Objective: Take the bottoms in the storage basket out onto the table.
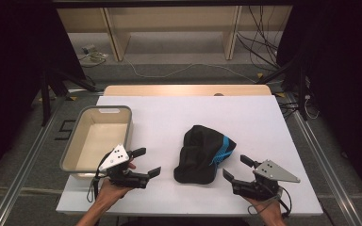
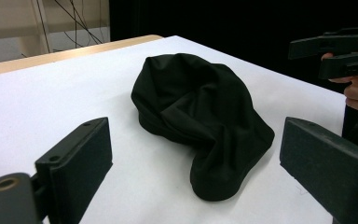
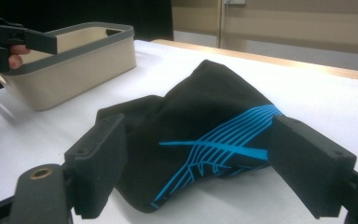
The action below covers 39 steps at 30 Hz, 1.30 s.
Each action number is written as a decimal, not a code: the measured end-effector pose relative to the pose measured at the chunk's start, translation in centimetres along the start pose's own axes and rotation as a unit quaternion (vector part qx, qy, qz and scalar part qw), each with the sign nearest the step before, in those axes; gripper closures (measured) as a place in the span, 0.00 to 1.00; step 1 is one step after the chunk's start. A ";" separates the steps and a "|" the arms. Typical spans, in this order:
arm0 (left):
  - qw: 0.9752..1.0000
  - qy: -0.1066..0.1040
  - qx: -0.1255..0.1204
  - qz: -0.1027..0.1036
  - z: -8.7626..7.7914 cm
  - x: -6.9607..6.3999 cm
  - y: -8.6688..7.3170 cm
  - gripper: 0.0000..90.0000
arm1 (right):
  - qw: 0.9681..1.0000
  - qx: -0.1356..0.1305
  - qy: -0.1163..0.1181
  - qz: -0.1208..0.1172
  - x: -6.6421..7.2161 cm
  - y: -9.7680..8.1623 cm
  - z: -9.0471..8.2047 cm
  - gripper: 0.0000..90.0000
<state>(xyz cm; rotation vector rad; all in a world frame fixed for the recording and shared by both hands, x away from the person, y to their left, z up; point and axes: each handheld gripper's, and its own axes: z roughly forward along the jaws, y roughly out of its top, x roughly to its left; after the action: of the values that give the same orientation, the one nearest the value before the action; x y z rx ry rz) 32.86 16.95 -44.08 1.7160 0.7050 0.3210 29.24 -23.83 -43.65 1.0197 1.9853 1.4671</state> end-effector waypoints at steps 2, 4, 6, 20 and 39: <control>1.000 -0.001 -0.002 -0.001 -0.2 0.0 0.0 0.10 | 1.000 -0.001 0.000 0.000 0.0 0.0 0.0 0.23; 1.000 -0.001 -0.003 -0.002 -0.5 0.0 -0.1 0.10 | 1.000 0.001 0.000 0.000 -0.1 0.0 0.0 0.23; 1.000 0.000 -0.004 -0.002 -0.7 0.0 -0.3 0.10 | 1.000 -0.002 -0.001 0.000 0.0 0.0 0.0 0.23; 1.000 -0.004 -0.002 -0.008 -1.9 -0.4 -1.0 0.08 | 1.000 0.003 0.002 0.003 -0.2 -0.2 0.0 0.23; 1.000 -0.001 0.004 -0.002 -1.6 -0.4 -1.0 0.07 | 1.000 0.006 0.003 0.004 -0.1 -0.2 0.1 0.22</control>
<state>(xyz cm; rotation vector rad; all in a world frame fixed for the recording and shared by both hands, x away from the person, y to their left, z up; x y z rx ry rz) 31.34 18.05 -44.58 1.7225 0.7098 0.3134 29.34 -23.88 -43.92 1.0299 1.9988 1.4663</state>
